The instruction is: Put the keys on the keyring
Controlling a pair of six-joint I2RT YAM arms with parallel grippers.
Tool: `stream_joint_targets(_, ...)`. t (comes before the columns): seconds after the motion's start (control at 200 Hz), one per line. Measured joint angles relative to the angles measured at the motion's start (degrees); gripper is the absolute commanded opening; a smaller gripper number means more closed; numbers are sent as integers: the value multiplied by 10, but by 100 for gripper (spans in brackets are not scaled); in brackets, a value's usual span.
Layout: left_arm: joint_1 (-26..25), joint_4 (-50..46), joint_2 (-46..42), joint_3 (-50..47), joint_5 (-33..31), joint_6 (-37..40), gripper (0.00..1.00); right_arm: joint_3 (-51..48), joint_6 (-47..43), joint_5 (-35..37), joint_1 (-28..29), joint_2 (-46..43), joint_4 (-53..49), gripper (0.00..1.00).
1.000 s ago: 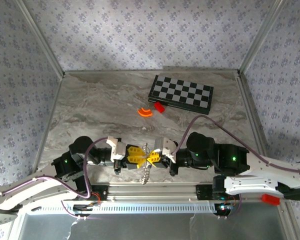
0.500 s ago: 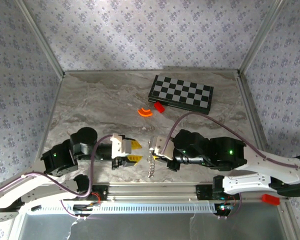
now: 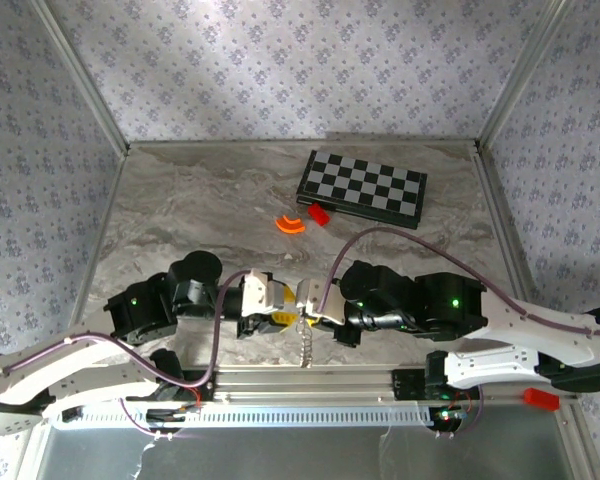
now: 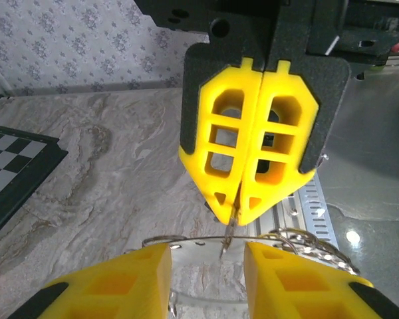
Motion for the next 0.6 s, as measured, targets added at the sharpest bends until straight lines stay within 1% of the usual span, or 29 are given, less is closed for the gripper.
stream_joint_targets(0.225, -2, 20, 7, -2, 10, 0, 25, 0, 0, -11, -4, 0, 2, 0)
stream_joint_targets(0.415, -3, 29, 12, -4, 16, 0, 25, 0, 0, -17, -7, 0, 3, 0)
stream_joint_targets(0.495, -3, 32, 11, -7, 16, 0, 22, 0, 1, -20, -9, 0, 3, 0)
stream_joint_targets(0.6, -3, 32, 11, -8, 21, 0, 22, 0, 1, -22, -10, 0, 5, 0)
